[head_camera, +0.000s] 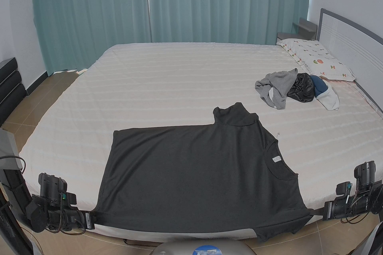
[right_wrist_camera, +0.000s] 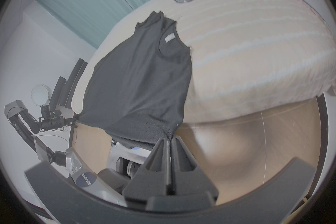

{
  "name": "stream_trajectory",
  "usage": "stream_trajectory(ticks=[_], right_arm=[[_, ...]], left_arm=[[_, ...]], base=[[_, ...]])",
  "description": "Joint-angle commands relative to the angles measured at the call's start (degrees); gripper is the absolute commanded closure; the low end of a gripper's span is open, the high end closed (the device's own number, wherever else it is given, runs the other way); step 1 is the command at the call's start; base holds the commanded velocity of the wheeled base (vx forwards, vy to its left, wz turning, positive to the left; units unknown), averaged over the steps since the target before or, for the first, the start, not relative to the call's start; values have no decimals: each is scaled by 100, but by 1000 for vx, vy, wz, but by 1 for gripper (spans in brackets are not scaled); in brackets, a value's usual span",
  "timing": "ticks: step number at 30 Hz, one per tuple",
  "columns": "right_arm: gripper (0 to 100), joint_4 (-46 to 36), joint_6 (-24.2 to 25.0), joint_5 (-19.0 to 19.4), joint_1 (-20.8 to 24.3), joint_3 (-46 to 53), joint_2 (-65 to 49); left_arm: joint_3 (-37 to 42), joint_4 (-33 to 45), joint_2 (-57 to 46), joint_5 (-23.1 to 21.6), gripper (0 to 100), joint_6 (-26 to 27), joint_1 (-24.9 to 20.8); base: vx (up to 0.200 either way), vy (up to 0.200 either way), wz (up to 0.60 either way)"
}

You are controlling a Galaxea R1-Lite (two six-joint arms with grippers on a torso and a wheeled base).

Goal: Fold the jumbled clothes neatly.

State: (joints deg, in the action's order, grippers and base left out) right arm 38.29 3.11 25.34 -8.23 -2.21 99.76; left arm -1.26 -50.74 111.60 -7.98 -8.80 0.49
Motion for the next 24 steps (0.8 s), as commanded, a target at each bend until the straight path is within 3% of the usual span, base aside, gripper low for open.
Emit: stream_trajectory(ticks=[1,6,10,17,24], right_arm=[[100,29,93,41,-12,-421,-9],[100,47,577,23,41,-966,105],[100,29,1043,-3,120,-1432,132],[100,29,1148,-65,348,-1889,545],[100,47,1174,-240,480,-2117,826]], left_arm=[[-358,-182,-262,-19,100,-517,74],[-991,-182,-244,-10,100,-1449,48],[-1289,-182,-201,7,100,-1651,-40],[-1834,-138,-183,34,100,-2275,-181],[-1826,-147,-174,51,100,-2284,-172]], base=[[0,0,0],[0,0,0],[0,0,0],[0,0,0],[0,0,0]])
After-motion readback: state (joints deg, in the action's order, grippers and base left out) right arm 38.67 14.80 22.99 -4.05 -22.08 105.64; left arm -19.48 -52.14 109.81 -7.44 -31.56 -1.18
